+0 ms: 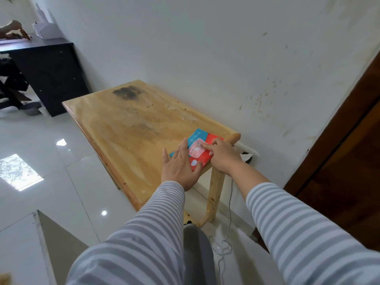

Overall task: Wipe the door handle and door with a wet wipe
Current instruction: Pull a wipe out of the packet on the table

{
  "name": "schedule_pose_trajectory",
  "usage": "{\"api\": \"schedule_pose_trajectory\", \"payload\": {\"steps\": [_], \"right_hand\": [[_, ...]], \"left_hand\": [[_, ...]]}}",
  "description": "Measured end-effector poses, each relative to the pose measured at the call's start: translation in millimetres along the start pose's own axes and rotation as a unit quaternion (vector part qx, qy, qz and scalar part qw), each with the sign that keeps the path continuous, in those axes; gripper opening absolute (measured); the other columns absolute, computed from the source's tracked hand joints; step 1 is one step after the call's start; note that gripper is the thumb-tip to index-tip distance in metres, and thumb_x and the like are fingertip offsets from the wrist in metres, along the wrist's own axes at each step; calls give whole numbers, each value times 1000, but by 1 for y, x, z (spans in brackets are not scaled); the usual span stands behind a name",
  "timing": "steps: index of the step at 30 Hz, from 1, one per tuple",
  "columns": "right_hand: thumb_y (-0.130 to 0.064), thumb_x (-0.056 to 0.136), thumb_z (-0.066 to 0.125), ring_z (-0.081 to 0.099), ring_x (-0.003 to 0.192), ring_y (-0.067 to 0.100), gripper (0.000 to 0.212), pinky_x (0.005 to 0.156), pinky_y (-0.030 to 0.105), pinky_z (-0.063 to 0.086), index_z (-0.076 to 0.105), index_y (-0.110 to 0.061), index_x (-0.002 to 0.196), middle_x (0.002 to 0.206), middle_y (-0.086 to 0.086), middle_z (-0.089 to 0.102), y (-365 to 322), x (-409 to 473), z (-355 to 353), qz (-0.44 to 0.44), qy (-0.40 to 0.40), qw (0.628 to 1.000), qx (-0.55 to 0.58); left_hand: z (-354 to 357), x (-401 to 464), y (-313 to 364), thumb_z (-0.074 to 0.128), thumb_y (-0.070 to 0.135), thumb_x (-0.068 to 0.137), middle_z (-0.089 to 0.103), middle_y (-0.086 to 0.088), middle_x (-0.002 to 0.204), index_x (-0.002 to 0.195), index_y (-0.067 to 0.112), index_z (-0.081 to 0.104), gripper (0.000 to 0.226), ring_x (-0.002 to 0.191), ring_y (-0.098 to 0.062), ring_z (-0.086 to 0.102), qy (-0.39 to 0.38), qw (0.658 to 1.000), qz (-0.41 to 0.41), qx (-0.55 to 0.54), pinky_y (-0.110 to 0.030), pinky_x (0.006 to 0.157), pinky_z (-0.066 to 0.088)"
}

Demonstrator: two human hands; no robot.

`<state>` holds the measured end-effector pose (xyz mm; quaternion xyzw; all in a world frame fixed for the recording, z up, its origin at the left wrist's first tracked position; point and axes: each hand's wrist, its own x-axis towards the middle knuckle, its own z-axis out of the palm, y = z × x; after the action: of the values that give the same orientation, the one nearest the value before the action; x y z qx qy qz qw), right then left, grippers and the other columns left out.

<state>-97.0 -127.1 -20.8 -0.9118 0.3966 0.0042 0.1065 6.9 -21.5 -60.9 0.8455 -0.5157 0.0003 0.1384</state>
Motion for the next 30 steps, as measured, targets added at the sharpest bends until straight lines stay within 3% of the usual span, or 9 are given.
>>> {"api": "schedule_pose_trajectory", "payload": {"steps": [7,11,14,17,19,23,25,28,30], "right_hand": [[-30,97,38,33,128,36,57,104,46,26,13,-48,146,141,10,32,-4,-3,-1,-41,-14,986,-162],[-28,98,35,27,133,39,57,107,47,22,11,-55,142,148,13,22,-5,-10,2,-54,-28,982,-177],[-30,99,36,26,133,39,54,106,48,22,16,-60,139,143,11,27,-10,-10,-4,-39,-52,987,-149],[-28,99,37,30,129,33,49,106,47,23,28,-57,138,138,7,32,-10,-13,-12,-30,-37,996,-74],[-17,93,42,34,125,28,55,106,45,26,35,-49,138,134,6,33,-4,-19,-19,-11,13,999,47],[3,83,44,50,113,26,55,94,30,43,49,-26,130,122,11,39,11,-28,-45,37,109,938,328],[3,82,48,55,97,21,48,82,25,44,54,-19,124,106,6,50,23,-37,-63,66,138,913,378],[-2,81,62,58,89,19,32,89,34,51,62,-17,110,86,0,53,38,-49,-89,72,173,871,454],[-3,81,67,61,94,22,32,93,39,52,63,-13,112,92,4,58,45,-61,-106,73,197,843,496]], "left_hand": [[-3,-2,2,25,49,97,18,0,162,154,10,-12,78,146,-18,25,-9,1000,-10,10,-50,119,-6],[1,-1,-1,26,50,96,21,0,162,156,12,-4,77,147,-17,25,-6,1000,-11,-5,-50,120,-4],[2,0,-2,28,50,95,23,0,161,156,13,0,77,146,-16,25,-5,1000,-13,-18,-50,120,-4],[-2,0,-2,28,54,96,24,1,161,156,13,0,78,147,-15,23,-7,999,-8,-32,-51,120,-5],[-5,-1,-2,25,58,97,20,1,162,156,15,-2,78,149,-15,17,2,999,-8,-48,-51,118,-12],[-12,-2,6,5,80,82,-5,9,164,157,25,-3,93,150,-11,-7,32,999,20,-32,-55,113,-18],[-22,-2,23,3,84,76,-9,12,163,155,33,13,95,149,-13,-11,46,997,53,-25,-56,112,-15],[-40,4,60,30,79,85,13,12,160,138,39,46,68,147,-14,8,67,991,73,-89,-53,114,-3],[-52,7,82,47,68,88,29,14,153,127,39,56,50,141,-13,24,71,980,71,-174,-48,115,10]]}}
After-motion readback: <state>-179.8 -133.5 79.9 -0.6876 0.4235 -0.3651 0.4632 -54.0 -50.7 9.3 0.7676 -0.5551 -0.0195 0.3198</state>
